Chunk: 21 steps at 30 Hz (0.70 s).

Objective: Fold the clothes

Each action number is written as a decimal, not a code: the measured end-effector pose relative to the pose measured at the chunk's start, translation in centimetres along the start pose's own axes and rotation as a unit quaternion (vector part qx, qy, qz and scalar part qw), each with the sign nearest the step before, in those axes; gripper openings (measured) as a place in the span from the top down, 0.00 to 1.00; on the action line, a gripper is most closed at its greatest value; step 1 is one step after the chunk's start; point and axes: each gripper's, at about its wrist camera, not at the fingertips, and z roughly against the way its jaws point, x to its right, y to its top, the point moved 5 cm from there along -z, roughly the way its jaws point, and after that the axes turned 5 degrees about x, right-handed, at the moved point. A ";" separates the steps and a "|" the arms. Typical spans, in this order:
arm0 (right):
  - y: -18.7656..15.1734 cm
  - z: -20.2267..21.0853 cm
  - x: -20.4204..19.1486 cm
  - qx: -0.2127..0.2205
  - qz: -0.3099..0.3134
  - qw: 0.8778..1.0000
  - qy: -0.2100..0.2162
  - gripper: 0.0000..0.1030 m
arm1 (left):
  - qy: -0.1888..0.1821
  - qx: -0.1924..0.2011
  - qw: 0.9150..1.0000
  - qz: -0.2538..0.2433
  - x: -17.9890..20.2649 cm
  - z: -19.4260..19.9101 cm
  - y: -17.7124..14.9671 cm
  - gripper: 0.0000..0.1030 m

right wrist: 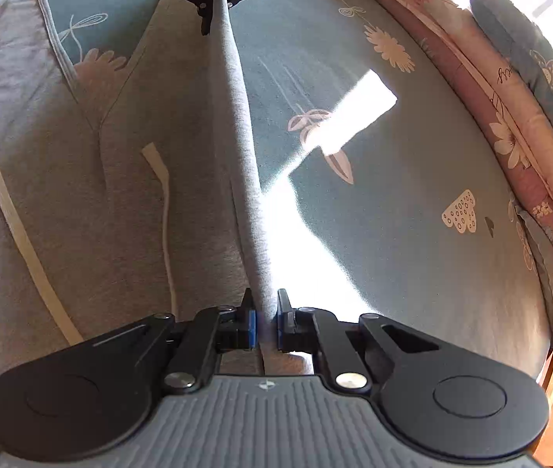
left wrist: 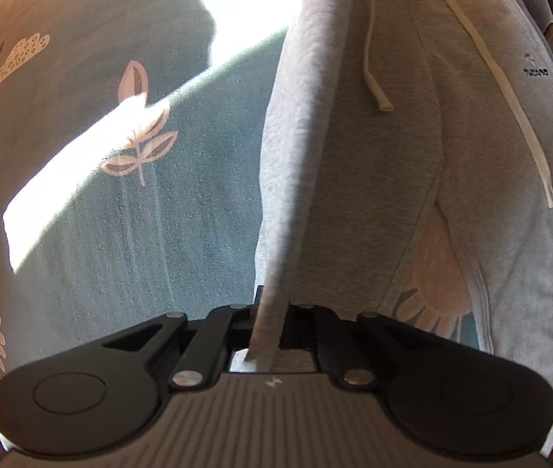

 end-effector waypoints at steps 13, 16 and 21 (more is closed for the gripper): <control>-0.4 5.4 -10.8 -0.043 0.070 0.996 0.020 0.90 | -0.164 0.009 0.979 -0.125 16.9 3.3 -1.5 0.99; -1.0 5.8 -13.3 -0.058 0.091 0.994 0.034 0.90 | -0.187 0.015 0.971 -0.147 19.6 3.6 -1.1 0.99; -2.8 4.7 -16.9 -0.085 0.131 0.987 0.031 0.90 | -0.218 0.032 0.959 -0.178 23.1 4.0 0.3 0.99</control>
